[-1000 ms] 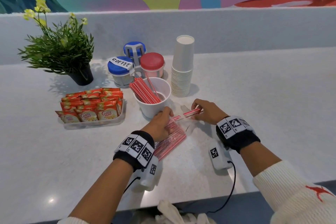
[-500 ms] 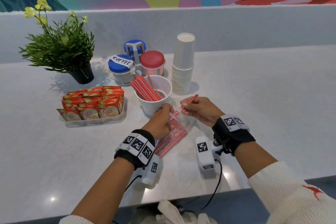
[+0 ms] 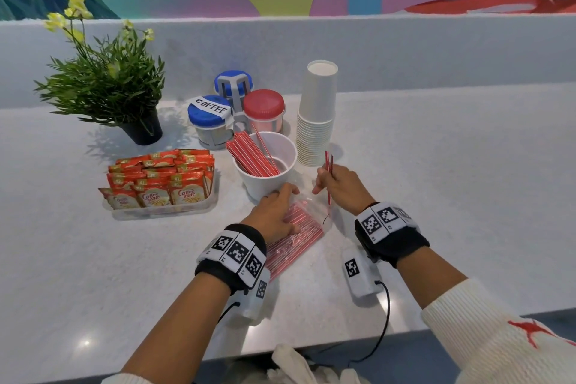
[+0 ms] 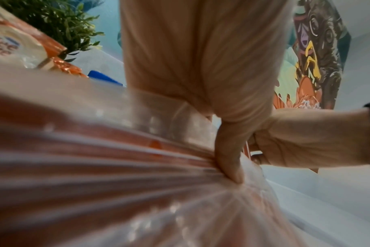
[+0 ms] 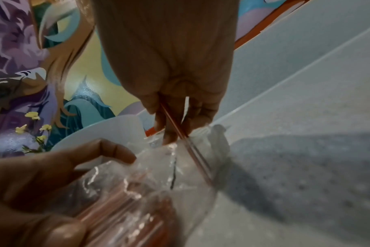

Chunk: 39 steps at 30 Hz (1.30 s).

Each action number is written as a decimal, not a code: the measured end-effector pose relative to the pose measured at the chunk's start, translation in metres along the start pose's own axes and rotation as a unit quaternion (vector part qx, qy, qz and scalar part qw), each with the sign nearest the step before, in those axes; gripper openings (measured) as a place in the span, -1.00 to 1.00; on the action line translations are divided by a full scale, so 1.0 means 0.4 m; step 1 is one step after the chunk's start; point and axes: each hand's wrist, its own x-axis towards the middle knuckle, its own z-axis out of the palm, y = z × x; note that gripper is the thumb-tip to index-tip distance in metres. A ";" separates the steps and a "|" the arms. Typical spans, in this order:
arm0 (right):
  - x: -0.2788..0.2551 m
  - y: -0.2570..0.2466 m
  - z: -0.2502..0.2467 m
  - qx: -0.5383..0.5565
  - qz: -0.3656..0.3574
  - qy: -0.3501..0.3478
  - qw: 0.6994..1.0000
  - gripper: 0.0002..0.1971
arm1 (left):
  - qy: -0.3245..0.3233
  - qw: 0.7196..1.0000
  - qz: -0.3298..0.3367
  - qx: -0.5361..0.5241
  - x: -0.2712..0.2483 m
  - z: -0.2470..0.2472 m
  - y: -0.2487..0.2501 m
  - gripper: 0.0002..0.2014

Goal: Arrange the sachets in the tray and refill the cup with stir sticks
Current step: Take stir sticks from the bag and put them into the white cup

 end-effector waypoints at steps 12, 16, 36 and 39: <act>0.041 -0.146 -0.102 0.054 -0.090 0.105 0.989 -0.70 | 0.022 0.999 0.031 -0.016 -0.033 -0.058 0.031 -0.51; 0.069 -0.217 -0.091 0.095 -0.117 0.080 0.985 -0.72 | 0.042 0.996 0.048 -0.060 -0.051 -0.129 0.051 -0.70; 0.099 -0.230 0.080 -0.114 -0.144 -0.089 0.979 -0.84 | 0.336 0.925 -0.056 -0.168 -0.020 -0.242 -0.075 -0.68; 0.089 -0.214 0.041 -0.051 -0.127 -0.023 0.990 -0.92 | 0.396 0.908 -0.047 -0.125 -0.024 -0.237 -0.066 -0.67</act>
